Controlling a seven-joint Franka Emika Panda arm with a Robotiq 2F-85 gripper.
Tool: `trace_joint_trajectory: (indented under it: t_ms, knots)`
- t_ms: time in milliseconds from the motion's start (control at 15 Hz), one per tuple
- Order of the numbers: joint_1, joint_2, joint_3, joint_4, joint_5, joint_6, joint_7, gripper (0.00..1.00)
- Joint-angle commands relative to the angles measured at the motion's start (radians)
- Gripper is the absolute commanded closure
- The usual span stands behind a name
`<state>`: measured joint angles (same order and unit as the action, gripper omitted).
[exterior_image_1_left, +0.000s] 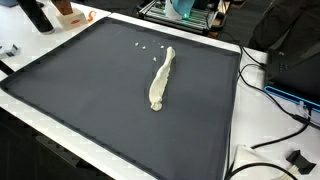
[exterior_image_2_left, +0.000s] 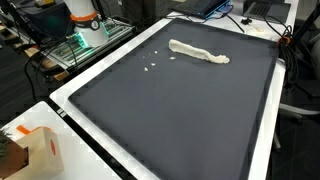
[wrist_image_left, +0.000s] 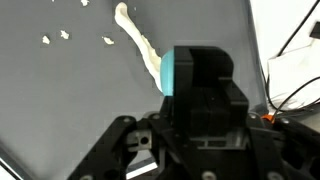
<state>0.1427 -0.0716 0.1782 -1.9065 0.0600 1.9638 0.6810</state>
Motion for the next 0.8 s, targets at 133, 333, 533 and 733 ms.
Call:
trace_joint_trajectory:
  t_ms: [133, 333, 533, 733]
  knots:
    - [0.001, 0.001, 0.000, 0.003, -0.001, -0.004, 0.001, 0.50]
    - [-0.003, 0.014, -0.011, 0.010, 0.060, -0.016, -0.032, 0.75]
    - [-0.031, 0.045, -0.057, 0.008, 0.241, -0.007, -0.198, 0.75]
    - [-0.068, 0.092, -0.106, 0.010, 0.373, 0.004, -0.444, 0.75]
